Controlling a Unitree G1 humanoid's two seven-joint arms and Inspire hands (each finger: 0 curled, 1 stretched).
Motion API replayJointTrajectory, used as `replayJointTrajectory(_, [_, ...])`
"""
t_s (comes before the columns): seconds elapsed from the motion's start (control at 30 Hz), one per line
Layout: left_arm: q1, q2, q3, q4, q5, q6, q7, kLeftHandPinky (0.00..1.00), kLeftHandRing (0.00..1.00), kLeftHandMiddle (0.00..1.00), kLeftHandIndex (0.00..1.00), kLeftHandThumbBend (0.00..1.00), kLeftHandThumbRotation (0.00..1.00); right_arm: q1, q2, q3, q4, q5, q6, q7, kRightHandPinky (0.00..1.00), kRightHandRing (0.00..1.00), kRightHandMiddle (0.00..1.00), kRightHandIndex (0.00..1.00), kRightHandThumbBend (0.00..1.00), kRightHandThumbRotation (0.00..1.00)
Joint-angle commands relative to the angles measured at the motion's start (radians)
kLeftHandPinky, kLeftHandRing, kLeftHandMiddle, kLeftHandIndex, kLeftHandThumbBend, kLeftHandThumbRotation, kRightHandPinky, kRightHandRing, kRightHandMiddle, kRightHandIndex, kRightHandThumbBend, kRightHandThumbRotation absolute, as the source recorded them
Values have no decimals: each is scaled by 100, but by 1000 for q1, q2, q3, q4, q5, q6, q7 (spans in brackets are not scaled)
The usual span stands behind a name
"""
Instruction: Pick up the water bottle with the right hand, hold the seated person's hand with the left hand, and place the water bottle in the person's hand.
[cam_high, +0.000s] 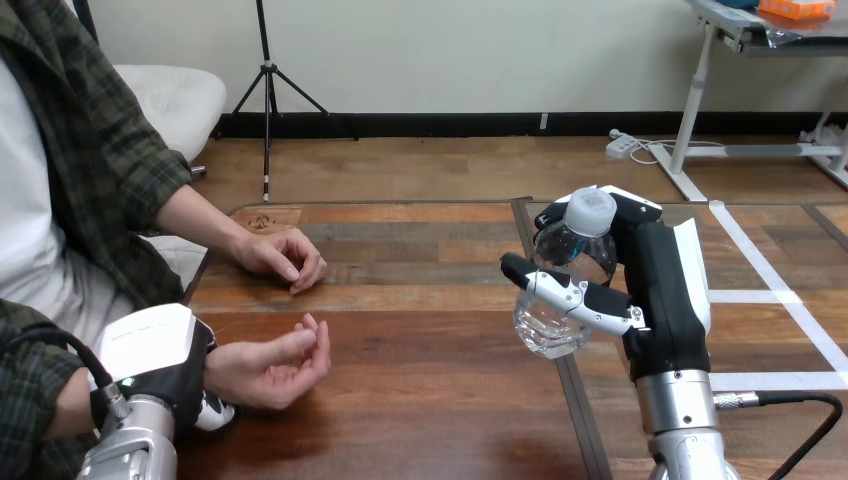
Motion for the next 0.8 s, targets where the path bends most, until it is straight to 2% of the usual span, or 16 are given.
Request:
replayJointTrajectory(0.0, [10, 1, -25, 45, -37, -25, -8, 36, 43, 48, 47, 75, 0, -84, -9, -14, -41, 2, -11, -15, 35, 39, 43, 43, 70, 0])
replayJointTrajectory(0.23, [12, 9, -25, 47, -56, -48, 11, 31, 38, 45, 43, 75, 0, -83, -7, -15, -43, -4, -4, -20, 36, 39, 43, 43, 71, 0])
replayJointTrajectory(0.33, [17, 15, -24, 49, -64, -75, 41, 29, 36, 43, 42, 74, 0, -85, -7, -14, -41, -1, -7, -19, 36, 39, 43, 43, 71, 0])
replayJointTrajectory(0.63, [23, 13, -20, 44, -87, -104, 81, 25, 31, 39, 38, 71, 0, -87, -9, -15, -38, -15, -10, -30, 36, 39, 43, 43, 71, 0])
replayJointTrajectory(0.77, [29, 13, -17, 42, -100, -136, 114, 23, 29, 37, 36, 70, 0, -88, -10, -15, -36, -9, -13, -26, 36, 39, 43, 43, 71, 0])
